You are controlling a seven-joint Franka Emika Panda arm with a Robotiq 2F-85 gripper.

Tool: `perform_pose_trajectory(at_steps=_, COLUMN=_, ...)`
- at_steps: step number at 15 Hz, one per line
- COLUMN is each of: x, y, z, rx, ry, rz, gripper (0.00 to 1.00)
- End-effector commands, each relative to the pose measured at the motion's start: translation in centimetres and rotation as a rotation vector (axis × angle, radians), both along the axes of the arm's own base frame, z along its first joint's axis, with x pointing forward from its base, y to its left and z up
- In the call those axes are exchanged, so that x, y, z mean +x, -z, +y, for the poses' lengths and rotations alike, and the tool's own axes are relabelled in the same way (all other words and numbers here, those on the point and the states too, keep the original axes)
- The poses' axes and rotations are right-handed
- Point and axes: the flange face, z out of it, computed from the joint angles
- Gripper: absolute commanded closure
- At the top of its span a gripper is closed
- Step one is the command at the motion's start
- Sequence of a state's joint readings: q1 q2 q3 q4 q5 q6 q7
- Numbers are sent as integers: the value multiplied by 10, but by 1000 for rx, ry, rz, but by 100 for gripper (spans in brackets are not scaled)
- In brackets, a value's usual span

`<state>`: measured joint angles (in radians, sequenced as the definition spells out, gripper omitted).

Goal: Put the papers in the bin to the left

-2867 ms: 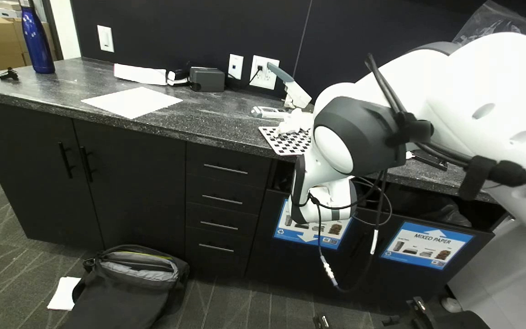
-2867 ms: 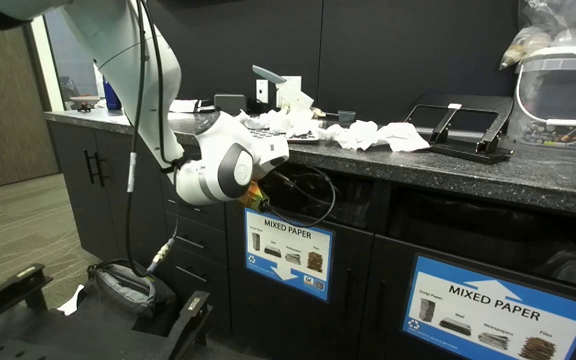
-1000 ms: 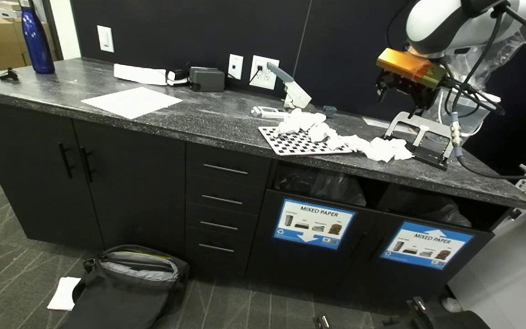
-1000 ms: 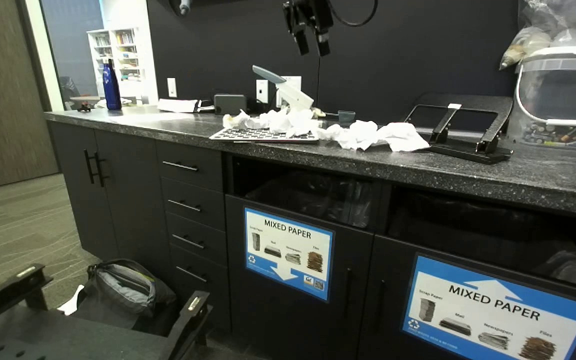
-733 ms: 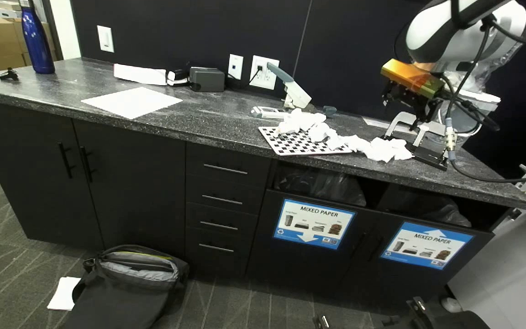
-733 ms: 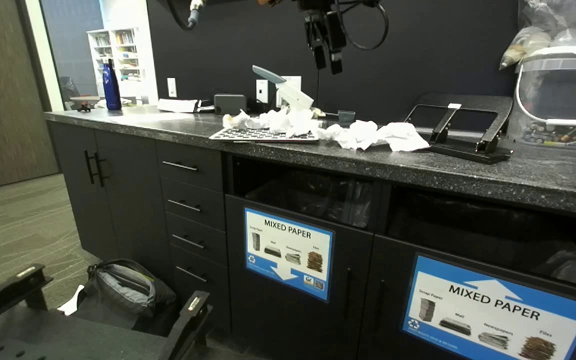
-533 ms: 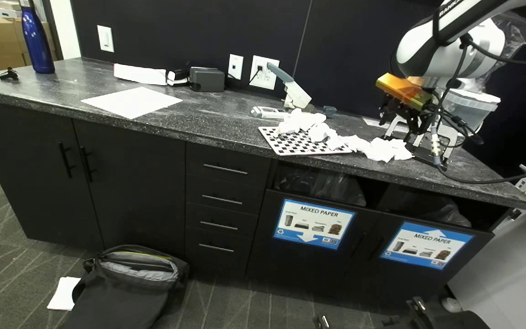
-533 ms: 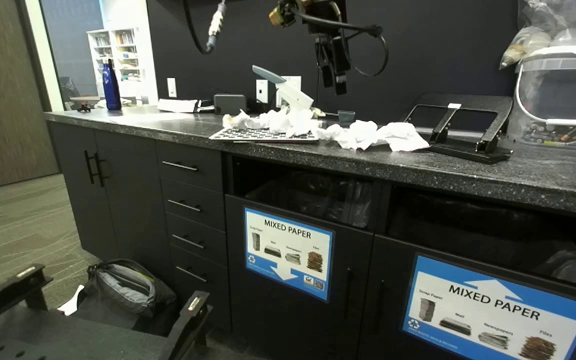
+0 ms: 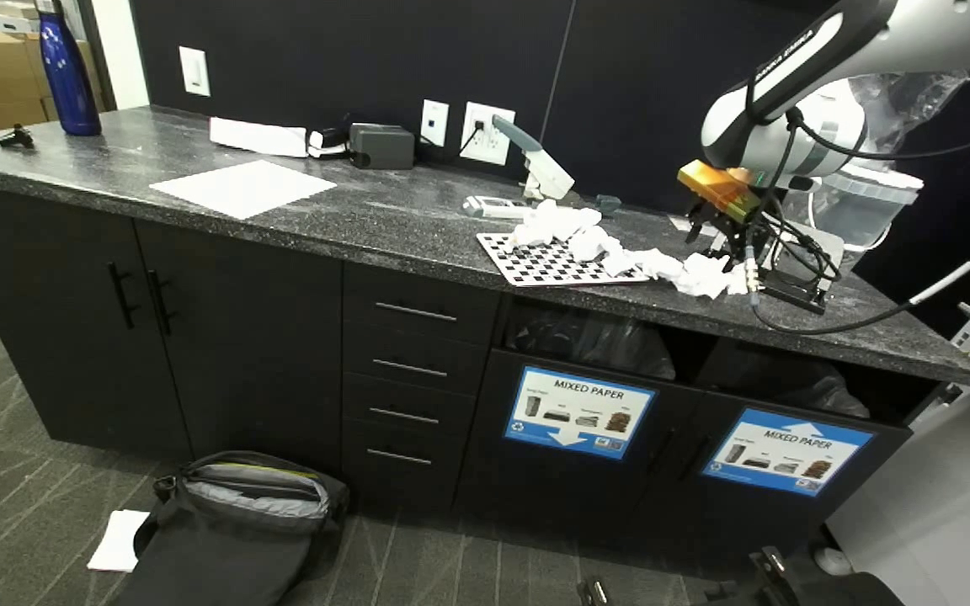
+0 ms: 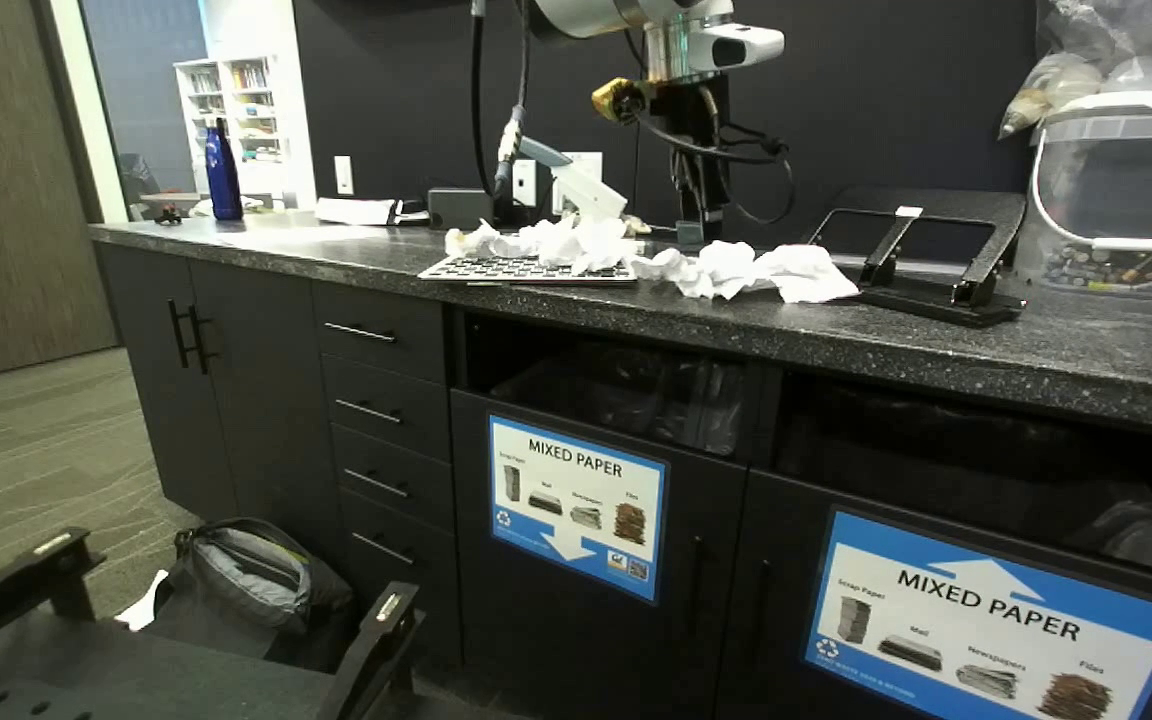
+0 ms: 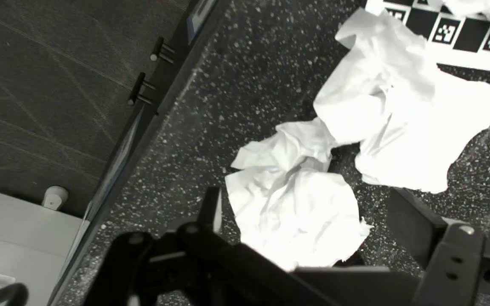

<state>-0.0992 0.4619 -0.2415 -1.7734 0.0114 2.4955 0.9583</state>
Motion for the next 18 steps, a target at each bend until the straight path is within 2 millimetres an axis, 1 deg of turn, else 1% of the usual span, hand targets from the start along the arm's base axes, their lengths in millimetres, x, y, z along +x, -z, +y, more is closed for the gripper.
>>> perform_pose_trajectory(at_steps=1, x=35, y=8, z=-23, rx=2, ry=-2, rz=-13, gripper=0)
perform_pose_trajectory(at_steps=2, x=39, y=18, z=-28, rx=-4, ry=-3, rz=-1, gripper=0)
perform_pose_trajectory(at_steps=5, x=49, y=36, z=-39, rx=5, ry=-10, rz=44, gripper=0)
perform_pose_trajectory(at_steps=8, x=55, y=50, z=-47, rx=9, ry=-18, rz=98, gripper=0)
perform_pose_trajectory(at_steps=10, x=57, y=52, z=-51, rx=4, ry=-28, rz=124, gripper=0)
perform_pose_trajectory(at_steps=11, x=58, y=56, z=-51, rx=2, ry=-35, rz=137, gripper=25)
perform_pose_trajectory(at_steps=12, x=60, y=58, z=-52, rx=0, ry=-39, rz=146, gripper=27)
perform_pose_trajectory(at_steps=13, x=60, y=58, z=-54, rx=2, ry=-43, rz=156, gripper=34)
perform_pose_trajectory(at_steps=14, x=60, y=61, z=-53, rx=-1, ry=-47, rz=165, gripper=44)
perform_pose_trajectory(at_steps=17, x=59, y=58, z=-54, rx=-9, ry=-54, rz=188, gripper=67)
perform_pose_trajectory(at_steps=18, x=56, y=57, z=-53, rx=-12, ry=-59, rz=203, gripper=73)
